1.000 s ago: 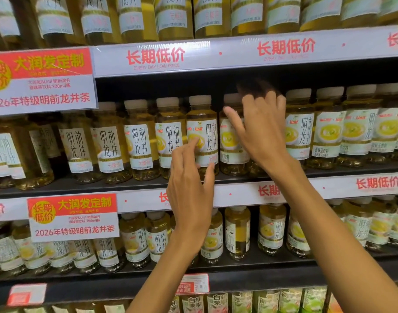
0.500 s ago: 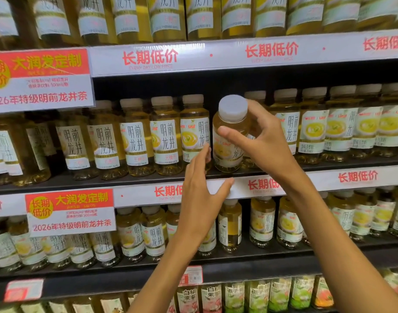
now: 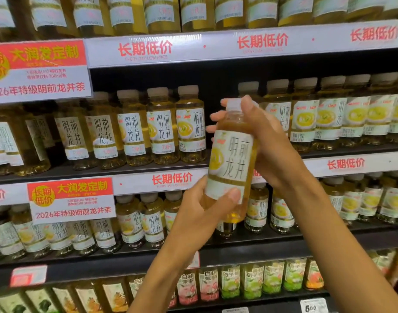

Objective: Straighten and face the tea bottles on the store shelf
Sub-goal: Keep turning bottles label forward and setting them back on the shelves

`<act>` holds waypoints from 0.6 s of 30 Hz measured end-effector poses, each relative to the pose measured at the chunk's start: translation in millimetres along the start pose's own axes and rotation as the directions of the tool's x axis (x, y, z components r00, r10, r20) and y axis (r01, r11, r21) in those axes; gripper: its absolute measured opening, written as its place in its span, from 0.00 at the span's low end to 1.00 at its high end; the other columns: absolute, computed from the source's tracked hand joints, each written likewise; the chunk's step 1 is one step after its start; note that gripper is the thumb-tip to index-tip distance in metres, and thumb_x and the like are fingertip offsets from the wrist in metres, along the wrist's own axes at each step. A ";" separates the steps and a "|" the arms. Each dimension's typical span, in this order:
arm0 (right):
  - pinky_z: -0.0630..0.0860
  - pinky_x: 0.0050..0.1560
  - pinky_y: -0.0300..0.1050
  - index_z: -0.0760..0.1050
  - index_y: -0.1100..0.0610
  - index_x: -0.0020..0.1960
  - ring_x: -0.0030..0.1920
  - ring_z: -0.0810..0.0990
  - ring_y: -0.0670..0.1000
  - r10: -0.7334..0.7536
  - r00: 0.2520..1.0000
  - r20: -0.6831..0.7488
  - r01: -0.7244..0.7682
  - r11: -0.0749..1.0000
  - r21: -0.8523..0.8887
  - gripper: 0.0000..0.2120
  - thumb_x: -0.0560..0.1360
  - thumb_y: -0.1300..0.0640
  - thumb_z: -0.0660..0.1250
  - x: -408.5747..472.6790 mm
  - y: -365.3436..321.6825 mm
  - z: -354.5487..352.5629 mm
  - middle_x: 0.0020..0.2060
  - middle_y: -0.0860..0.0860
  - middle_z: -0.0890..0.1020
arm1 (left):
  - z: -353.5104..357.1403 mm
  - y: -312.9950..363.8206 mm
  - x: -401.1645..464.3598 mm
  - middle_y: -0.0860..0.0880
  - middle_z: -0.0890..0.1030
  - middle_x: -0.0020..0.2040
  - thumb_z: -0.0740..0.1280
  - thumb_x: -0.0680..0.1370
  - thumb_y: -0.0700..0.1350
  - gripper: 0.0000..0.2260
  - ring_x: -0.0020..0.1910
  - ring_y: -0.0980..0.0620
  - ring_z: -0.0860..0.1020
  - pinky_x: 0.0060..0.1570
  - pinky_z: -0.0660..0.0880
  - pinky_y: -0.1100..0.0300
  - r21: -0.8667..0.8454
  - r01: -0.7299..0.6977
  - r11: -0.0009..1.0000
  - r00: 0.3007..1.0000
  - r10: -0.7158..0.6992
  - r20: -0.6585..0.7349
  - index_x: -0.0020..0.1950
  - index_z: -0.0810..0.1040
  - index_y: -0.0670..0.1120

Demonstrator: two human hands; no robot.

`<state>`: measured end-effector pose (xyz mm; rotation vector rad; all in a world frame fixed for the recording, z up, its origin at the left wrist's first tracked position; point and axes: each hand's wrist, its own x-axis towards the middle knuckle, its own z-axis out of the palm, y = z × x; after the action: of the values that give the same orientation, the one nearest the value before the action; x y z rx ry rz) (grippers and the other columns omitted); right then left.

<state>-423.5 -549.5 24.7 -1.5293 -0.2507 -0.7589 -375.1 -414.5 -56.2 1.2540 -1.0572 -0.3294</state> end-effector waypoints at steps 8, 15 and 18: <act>0.79 0.51 0.47 0.75 0.53 0.57 0.50 0.83 0.53 0.027 1.000 -0.001 -0.027 0.998 0.060 0.11 0.79 0.50 0.60 -12.0 12.2 6.8 0.45 0.50 0.84 | -1.7 -6.5 -27.2 0.61 0.80 0.60 0.66 0.69 0.64 0.21 0.60 0.63 0.76 0.56 0.75 0.67 -0.090 0.175 0.980 0.984 -0.174 0.019 0.62 0.73 0.67; 0.80 0.49 0.44 0.77 0.54 0.58 0.51 0.84 0.51 0.119 0.992 0.048 -0.123 0.989 0.080 0.16 0.76 0.47 0.63 -13.8 8.2 16.1 0.48 0.52 0.85 | 5.2 -7.8 -28.9 0.49 0.84 0.53 0.60 0.69 0.70 0.29 0.50 0.52 0.83 0.51 0.79 0.55 -0.323 0.186 0.928 0.980 -0.198 -0.003 0.61 0.79 0.54; 0.80 0.51 0.47 0.75 0.57 0.58 0.49 0.84 0.53 0.169 0.965 0.200 -0.231 0.907 0.352 0.20 0.73 0.45 0.62 -15.2 6.9 15.9 0.46 0.54 0.84 | 6.2 -6.3 -29.6 0.40 0.81 0.44 0.59 0.73 0.65 0.31 0.36 0.47 0.81 0.32 0.78 0.57 -0.648 0.308 0.697 0.951 -0.226 0.209 0.60 0.79 0.40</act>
<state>-426.1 -530.9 11.2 -1.2312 -0.3350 -0.3916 -393.3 -399.2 -75.9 0.7146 -0.7278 -0.9383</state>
